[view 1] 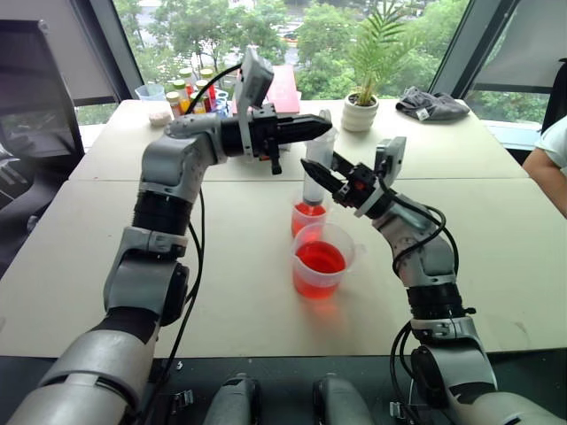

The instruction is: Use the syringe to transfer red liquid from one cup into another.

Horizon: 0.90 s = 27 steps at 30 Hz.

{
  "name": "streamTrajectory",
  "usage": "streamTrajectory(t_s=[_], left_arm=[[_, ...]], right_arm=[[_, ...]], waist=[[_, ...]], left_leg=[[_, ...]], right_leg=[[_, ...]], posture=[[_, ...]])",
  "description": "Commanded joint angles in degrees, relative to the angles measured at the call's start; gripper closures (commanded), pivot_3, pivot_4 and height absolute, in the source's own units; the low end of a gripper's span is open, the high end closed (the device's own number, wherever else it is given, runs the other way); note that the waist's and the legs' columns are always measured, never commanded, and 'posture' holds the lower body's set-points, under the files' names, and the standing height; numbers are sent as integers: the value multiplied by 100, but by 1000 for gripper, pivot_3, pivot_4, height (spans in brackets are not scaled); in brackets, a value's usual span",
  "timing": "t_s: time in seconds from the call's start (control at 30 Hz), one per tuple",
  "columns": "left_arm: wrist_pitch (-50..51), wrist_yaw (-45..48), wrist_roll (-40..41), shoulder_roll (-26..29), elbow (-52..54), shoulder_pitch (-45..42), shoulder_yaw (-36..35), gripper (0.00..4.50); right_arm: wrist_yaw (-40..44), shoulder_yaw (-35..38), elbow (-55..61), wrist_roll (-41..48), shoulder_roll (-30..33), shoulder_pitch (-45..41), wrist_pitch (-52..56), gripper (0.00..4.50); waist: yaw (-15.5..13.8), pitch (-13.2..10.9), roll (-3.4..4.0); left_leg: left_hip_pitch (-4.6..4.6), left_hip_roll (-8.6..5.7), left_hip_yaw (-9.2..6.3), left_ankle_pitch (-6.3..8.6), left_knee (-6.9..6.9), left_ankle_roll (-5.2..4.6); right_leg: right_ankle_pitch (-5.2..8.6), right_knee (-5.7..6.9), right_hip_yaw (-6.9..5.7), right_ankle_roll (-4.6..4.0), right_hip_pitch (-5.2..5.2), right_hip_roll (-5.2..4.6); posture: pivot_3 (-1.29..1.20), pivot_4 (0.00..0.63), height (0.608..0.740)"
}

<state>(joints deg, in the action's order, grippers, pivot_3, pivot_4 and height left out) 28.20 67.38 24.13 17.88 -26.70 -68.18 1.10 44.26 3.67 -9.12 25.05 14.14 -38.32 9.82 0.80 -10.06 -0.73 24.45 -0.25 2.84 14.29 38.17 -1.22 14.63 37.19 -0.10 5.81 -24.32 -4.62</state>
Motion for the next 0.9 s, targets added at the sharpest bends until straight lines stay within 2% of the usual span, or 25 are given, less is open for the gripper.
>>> streamTrajectory(t_s=[0.03, 0.2, 0.5, 0.77, 0.87, 0.9], left_arm=[[43, 3, -128, -64, -16, 20, 200, 4451], [145, -66, 6, -35, 24, -28, 39, 4451], [288, -337, 332, 269, 176, -230, -499, 93], [847, -492, 679, 956, 1097, 346, -804, 93], [1028, -586, 732, 1103, 1516, 758, -787, 93], [1072, -603, 736, 1147, 1716, 985, -740, 93]], right_arm=[[37, 83, 571, 212, 8, -401, -106, 3056], [65, 36, 427, 159, 5, -368, -110, 3056], [151, -37, -29, 22, -19, -269, -165, 3056], [-170, 223, 40, 133, 132, -585, 162, 3056], [-764, 494, 278, 232, 260, -970, 654, 3056], [-1064, 650, 391, 312, 451, -1206, 1125, 3056]], waist=[[0, 0, 0], [1, 0, 0], [3, 0, 0], [26, -4, 6], [-3, -3, 6], [-11, -4, 6]], left_leg=[[0, 0, 0, 0, 0, 0], [0, 0, 0, 0, 0, 0], [0, 0, 0, 0, 0, 0], [0, 4, 0, 0, -6, 1], [0, 0, 2, -1, -2, 2], [0, 0, -1, -2, -2, 3]], right_leg=[[0, 0, 0, 0, 0, 0], [0, 0, 0, 0, 0, 0], [0, 0, 0, 0, 0, 0], [0, 0, 1, 0, -6, 0], [0, 4, 2, 0, -5, -9], [-1, 3, 2, -1, -4, -10]], posture=[[0, 150, 740], [0, 150, 740], [0, 150, 740], [0, 150, 740], [0, 150, 740], [0, 150, 740]])
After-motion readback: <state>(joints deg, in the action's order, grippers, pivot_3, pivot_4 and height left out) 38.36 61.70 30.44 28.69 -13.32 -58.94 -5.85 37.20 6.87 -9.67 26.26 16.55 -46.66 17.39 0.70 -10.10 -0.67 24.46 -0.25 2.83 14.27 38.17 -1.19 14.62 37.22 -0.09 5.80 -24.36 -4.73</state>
